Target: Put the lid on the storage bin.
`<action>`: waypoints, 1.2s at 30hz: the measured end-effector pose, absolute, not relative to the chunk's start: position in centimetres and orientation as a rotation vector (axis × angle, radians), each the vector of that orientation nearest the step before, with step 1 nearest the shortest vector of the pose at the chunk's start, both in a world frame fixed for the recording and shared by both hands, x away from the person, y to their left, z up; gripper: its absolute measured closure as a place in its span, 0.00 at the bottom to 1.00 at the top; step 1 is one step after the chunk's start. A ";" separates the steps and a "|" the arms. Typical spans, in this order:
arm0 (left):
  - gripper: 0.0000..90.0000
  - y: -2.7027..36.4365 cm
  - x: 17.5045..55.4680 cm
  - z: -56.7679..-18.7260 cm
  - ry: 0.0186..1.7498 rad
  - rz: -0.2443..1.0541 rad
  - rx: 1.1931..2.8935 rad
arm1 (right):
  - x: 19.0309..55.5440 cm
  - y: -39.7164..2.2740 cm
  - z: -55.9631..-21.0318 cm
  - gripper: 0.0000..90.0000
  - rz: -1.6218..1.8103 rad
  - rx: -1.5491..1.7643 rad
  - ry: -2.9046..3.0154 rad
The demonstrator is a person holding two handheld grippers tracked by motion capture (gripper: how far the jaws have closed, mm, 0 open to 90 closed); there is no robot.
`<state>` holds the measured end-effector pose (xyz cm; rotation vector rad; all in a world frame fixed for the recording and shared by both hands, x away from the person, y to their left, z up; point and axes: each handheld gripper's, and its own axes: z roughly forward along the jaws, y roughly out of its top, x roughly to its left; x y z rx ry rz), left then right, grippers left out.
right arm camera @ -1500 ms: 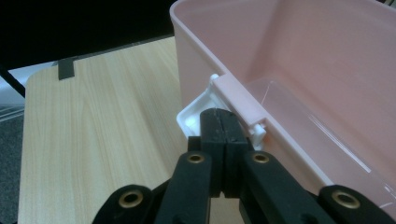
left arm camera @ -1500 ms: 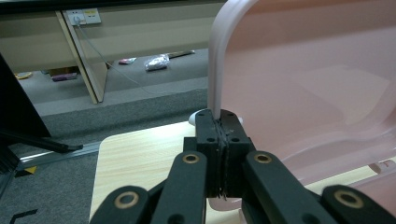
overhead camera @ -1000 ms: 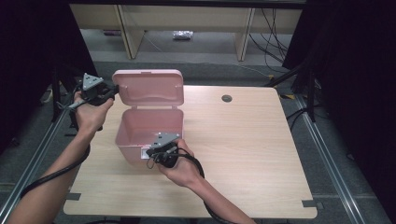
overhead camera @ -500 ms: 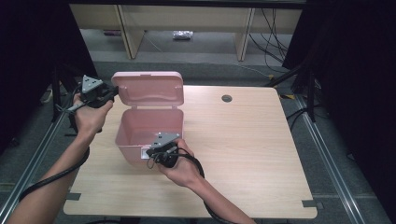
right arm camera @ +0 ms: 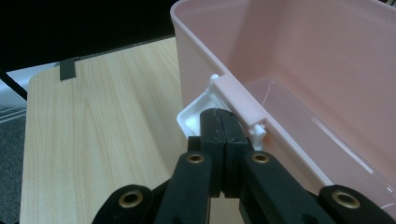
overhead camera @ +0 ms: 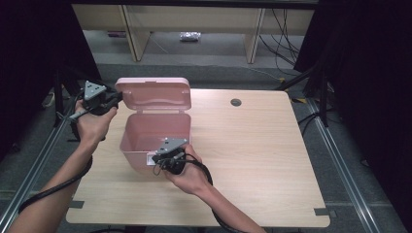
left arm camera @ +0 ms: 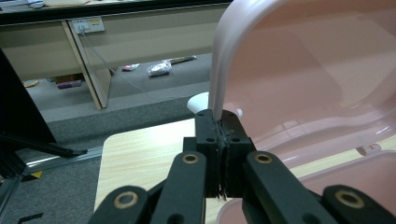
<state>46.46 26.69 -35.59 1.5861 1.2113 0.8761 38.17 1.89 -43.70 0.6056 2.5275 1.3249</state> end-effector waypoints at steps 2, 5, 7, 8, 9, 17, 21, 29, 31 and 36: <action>0.98 26.7 46.3 -35.6 1.210 0.877 1.590 | 38.2 1.9 -43.7 1.00 1.323 0.608 2.528; 0.98 26.7 46.2 -35.7 1.208 0.877 1.585 | 38.1 1.9 -43.7 1.00 1.326 0.610 2.530; 0.98 26.7 46.1 -35.7 1.207 0.878 1.587 | 38.2 1.9 -43.7 1.00 1.326 0.610 2.531; 0.98 26.7 46.1 -35.7 1.205 0.879 1.587 | 38.2 1.9 -43.7 1.00 1.328 0.608 2.530; 0.98 26.7 46.0 -35.8 1.207 0.880 1.585 | 38.2 1.9 -43.7 1.00 1.327 0.610 2.530; 0.98 26.7 45.5 -35.9 1.205 0.882 1.592 | 38.1 1.9 -43.7 1.00 1.325 0.609 2.532; 0.98 26.8 45.2 -36.0 1.202 0.885 1.593 | 38.2 1.9 -43.7 1.00 1.328 0.611 2.533; 0.97 26.8 44.8 -36.3 1.202 0.883 1.582 | 38.2 1.8 -43.6 1.00 1.322 0.604 2.545; 0.97 26.8 44.7 -36.3 1.202 0.884 1.586 | 38.2 1.8 -43.6 1.00 1.322 0.606 2.547; 0.97 26.8 44.6 -36.3 1.206 0.879 1.588 | 38.2 1.8 -43.5 1.00 1.323 0.605 2.542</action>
